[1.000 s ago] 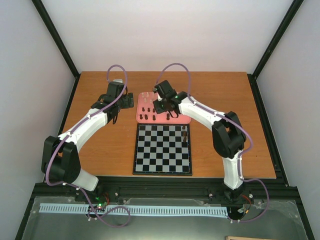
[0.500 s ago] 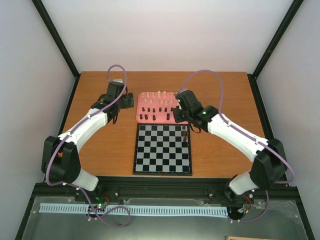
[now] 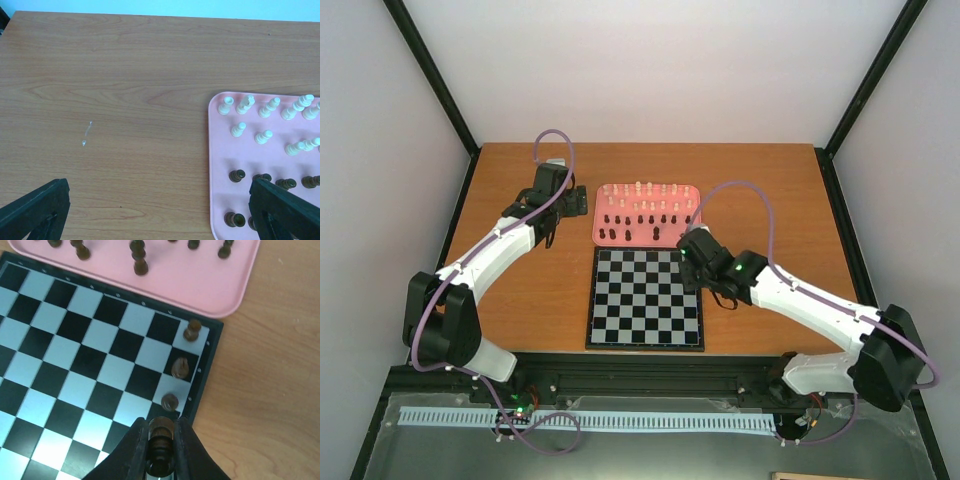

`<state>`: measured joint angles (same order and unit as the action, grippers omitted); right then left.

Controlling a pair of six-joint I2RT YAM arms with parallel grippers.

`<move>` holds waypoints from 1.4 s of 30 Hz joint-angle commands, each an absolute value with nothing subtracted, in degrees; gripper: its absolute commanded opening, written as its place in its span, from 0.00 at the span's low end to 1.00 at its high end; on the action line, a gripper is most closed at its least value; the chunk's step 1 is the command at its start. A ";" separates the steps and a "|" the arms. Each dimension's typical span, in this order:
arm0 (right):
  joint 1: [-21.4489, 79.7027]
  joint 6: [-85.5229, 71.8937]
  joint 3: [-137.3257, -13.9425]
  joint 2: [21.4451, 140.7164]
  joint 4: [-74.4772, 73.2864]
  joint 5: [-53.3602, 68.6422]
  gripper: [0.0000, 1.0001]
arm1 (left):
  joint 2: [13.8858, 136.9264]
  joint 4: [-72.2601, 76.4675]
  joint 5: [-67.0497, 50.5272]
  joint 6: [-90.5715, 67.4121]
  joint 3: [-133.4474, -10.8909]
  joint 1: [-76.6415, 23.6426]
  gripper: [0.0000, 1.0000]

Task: Set up the chess pieces on the board
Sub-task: Place the chess piece on the chessboard.

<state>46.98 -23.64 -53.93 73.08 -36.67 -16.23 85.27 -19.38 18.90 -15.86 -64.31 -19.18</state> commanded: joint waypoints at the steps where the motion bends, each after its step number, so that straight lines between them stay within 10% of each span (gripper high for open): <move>1: 47.81 -27.42 -49.44 71.49 -36.72 -18.05 0.12 | 85.47 -19.22 19.36 -16.00 -66.28 -19.07 1.00; 42: 47.68 -27.01 -44.86 81.69 -26.21 -16.29 0.12 | 87.12 -19.37 19.89 -15.79 -67.14 -19.07 1.00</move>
